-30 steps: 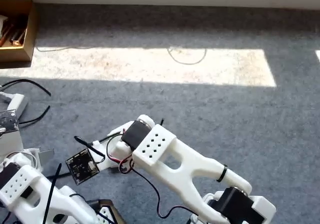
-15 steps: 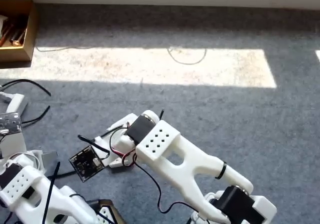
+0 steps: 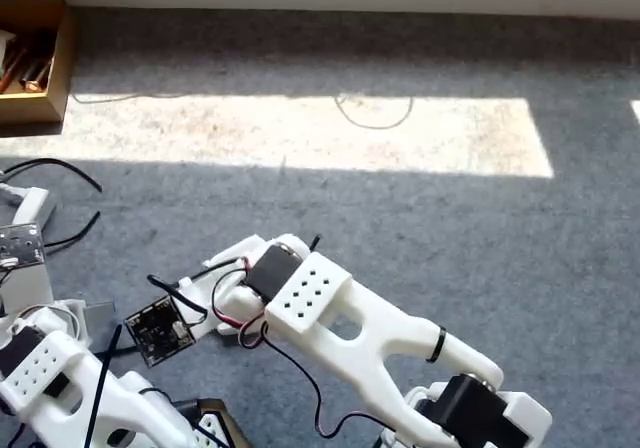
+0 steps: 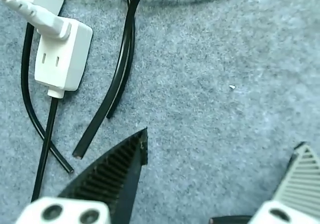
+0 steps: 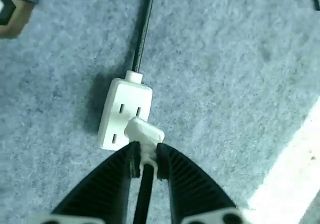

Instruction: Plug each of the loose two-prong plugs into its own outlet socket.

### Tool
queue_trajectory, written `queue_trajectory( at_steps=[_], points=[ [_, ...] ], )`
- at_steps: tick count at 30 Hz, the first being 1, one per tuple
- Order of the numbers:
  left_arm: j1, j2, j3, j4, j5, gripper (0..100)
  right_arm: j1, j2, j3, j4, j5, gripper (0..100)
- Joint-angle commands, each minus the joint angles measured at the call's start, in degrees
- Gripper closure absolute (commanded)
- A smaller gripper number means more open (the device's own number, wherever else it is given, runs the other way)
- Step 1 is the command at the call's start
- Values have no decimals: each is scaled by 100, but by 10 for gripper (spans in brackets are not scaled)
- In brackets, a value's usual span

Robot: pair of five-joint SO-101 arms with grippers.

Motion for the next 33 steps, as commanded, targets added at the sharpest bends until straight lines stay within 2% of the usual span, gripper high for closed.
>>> queue_trajectory(
  at_steps=[1,7,11,16,21,25,28,33],
  points=[
    [66,13,-22,-62,-18,579,-66,-48,171,-347,-53,992],
    [66,-4,4,-62,-18,579,-75,-48,242,-365,-62,992],
    [84,4,4,-62,-18,579,-127,-92,233,-356,-352,992],
    [84,-4,-4,-62,-18,579,-426,-110,198,215,-325,992],
    [48,-4,-4,-62,-18,579,-444,-57,-233,989,26,992],
    [48,-4,-4,-62,-18,579,-418,-48,-347,1033,97,992],
    [48,4,4,-62,-18,579,-418,-48,-347,1059,448,992],
    [48,4,13,-53,-18,579,-391,-22,-347,1015,484,992]
  ],
)
